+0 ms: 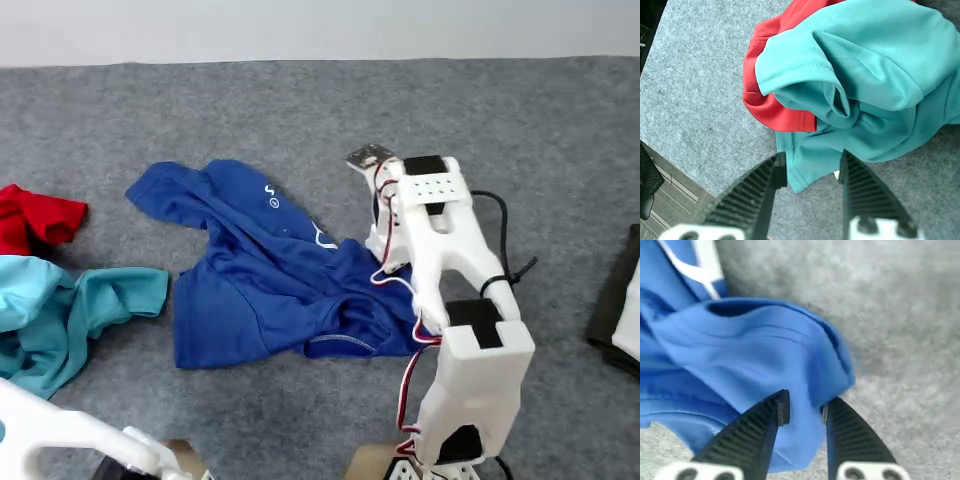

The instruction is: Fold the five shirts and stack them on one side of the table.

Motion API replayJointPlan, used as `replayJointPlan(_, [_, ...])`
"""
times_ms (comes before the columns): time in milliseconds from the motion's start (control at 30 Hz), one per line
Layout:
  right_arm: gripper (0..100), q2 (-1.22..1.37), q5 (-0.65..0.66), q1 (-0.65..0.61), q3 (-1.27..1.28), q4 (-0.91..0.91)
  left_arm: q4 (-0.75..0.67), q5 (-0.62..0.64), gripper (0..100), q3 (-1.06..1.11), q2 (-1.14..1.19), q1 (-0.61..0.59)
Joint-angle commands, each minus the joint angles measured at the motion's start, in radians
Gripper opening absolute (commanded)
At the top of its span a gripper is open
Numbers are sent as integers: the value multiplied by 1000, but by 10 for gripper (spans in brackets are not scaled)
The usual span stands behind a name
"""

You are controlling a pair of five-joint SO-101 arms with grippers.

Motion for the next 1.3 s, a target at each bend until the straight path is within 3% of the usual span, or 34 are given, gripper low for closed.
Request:
replayJointPlan(0, [123,-10,9,15,-46,-7,2,-5,177,12,-26,11])
replayJointPlan(567, [115,107,12,-22,-48,-79,3,-5,177,39,-28,40])
replayJointPlan(733, [9,87,14,-44,-94,-67,2,-5,177,39,-28,41])
replayJointPlan(933, [10,42,15,-39,-244,99,2,-5,177,31,-29,41])
replayJointPlan(1133, [10,-44,133,-41,-371,317,35,-3,177,-33,-29,43])
replayJointPlan(1267, [10,-186,195,-31,-351,343,91,-3,176,-96,-29,89])
